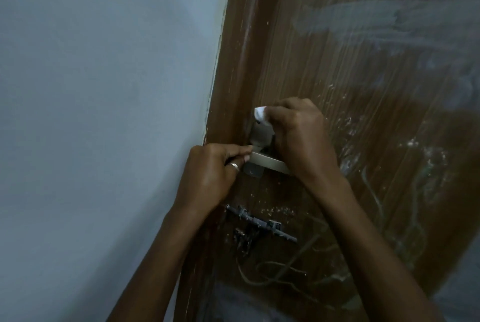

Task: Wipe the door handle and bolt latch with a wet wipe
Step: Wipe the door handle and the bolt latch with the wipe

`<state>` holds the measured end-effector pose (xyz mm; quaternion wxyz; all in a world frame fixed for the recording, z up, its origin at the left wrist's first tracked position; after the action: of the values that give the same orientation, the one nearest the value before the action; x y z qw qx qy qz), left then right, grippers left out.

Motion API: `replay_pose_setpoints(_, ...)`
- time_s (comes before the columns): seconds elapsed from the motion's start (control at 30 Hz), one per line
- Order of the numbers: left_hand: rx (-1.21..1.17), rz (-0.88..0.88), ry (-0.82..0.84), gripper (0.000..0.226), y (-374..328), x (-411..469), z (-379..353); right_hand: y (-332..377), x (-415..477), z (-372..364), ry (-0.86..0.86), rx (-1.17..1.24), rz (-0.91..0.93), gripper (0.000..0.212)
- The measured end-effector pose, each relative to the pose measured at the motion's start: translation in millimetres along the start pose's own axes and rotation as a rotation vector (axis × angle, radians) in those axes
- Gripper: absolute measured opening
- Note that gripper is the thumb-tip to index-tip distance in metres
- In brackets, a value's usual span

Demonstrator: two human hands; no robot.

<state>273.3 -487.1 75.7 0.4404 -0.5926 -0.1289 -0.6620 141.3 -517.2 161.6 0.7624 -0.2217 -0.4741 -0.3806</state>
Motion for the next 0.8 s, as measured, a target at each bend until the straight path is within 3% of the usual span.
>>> replay_pose_setpoints(0.2, 0.002, 0.004, -0.002, 0.026, 2, -1, -1, -6, -1, -16, 0.153, -0.177, 0.195, 0.025)
replay_pose_setpoints(0.33, 0.006, -0.003, -0.007, 0.027, 2, -1, 0, -7, -6, -12, 0.133, -0.145, 0.203, 0.022)
replay_pose_setpoints(0.43, 0.015, -0.009, -0.019, 0.026, 2, -1, 1, -14, -13, -7, 0.109, 0.043, 0.067, 0.010)
replay_pose_setpoints(0.57, 0.014, 0.007, -0.014, 0.026, 4, 0, 0, -42, -14, -9, 0.112, 0.345, -0.218, 0.022)
replay_pose_setpoints(0.63, 0.016, 0.010, -0.005, 0.027, 3, 0, -1, -58, -17, -18, 0.222, 0.457, -0.357, 0.029)
replay_pose_setpoints(0.7, 0.022, 0.010, 0.001, 0.027, 2, 0, -1, -68, -34, -32, 0.418, 0.726, -0.508, 0.032)
replay_pose_setpoints(0.8, 0.026, 0.018, 0.010, 0.027, 2, 0, 0, -66, -60, -49, 0.568, 1.044, -0.589, 0.042)
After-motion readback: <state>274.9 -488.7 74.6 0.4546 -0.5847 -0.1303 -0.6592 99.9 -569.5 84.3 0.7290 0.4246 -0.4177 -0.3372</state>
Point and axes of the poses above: each hand's wrist, its own x-axis towards the middle knuckle, its own z-axis out of the back of the hand, y = z × x, the point moved 9 cm from there along x, towards the middle knuckle, and after that the axes turned 14 degrees about -z, right-handed, at the moved point
